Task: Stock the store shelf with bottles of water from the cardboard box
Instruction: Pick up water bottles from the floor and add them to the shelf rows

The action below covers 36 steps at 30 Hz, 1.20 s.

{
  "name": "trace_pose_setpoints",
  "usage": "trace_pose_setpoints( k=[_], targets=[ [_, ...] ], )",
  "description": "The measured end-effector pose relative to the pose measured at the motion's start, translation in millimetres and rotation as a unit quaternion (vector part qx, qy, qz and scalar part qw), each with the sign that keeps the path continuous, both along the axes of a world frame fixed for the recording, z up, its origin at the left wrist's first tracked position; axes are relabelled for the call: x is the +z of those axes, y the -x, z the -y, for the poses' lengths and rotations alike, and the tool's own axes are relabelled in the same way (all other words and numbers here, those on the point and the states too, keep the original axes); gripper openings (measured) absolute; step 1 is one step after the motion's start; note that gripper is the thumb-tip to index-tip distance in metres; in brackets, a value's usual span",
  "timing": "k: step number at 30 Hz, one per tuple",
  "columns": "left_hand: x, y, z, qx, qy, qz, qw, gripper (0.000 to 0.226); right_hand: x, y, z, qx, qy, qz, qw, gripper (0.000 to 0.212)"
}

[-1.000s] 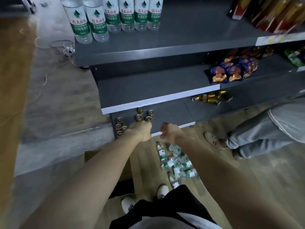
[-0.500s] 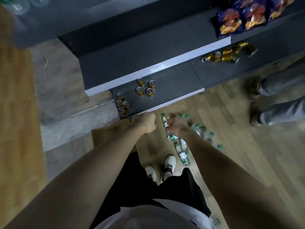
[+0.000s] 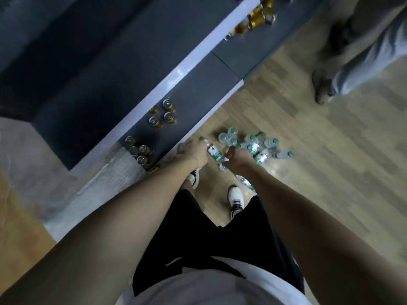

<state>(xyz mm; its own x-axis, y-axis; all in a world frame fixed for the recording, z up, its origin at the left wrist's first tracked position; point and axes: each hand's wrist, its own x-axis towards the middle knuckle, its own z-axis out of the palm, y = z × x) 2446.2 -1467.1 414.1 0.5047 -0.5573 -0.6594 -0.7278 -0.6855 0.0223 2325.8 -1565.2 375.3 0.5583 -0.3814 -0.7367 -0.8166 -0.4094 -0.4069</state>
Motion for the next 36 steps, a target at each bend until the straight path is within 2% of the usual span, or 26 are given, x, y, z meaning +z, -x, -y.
trace_pose_setpoints(
  k=[5, 11, 14, 19, 25, 30, 33, 36],
  targets=[
    [-79, -39, 40, -0.054, -0.019, -0.057, 0.997, 0.024, -55, -32, 9, -0.135, 0.015, -0.029, 0.99, 0.026],
    [-188, -74, 57, -0.085, -0.048, -0.083, 0.992, 0.022, -163, -65, 0, -0.205, -0.028, -0.072, 0.976, 0.027],
    [-249, -87, 58, -0.096, -0.061, -0.085, 0.99, 0.026, -230, -71, -7, -0.242, -0.034, -0.082, 0.966, 0.034],
    [-350, -100, 51, -0.095, -0.101, -0.084, 0.987, 0.022, -340, -72, -22, -0.236, -0.032, -0.099, 0.966, 0.049],
    [-456, -99, 57, -0.144, -0.126, -0.115, 0.975, 0.02, -454, -78, -36, -0.283, -0.062, -0.095, 0.952, 0.051],
    [-533, -100, 53, -0.146, -0.138, -0.134, 0.97, 0.017, -534, -89, -41, -0.309, -0.07, -0.101, 0.943, 0.058],
    [-576, -106, 49, -0.143, -0.14, -0.14, 0.97, 0.012, -583, -91, -42, -0.302, -0.031, -0.111, 0.946, 0.068],
    [-614, -115, 44, -0.167, -0.147, -0.136, 0.965, 0.011, -629, -96, -45, -0.275, 0.022, -0.11, 0.955, 0.068]
  ],
)
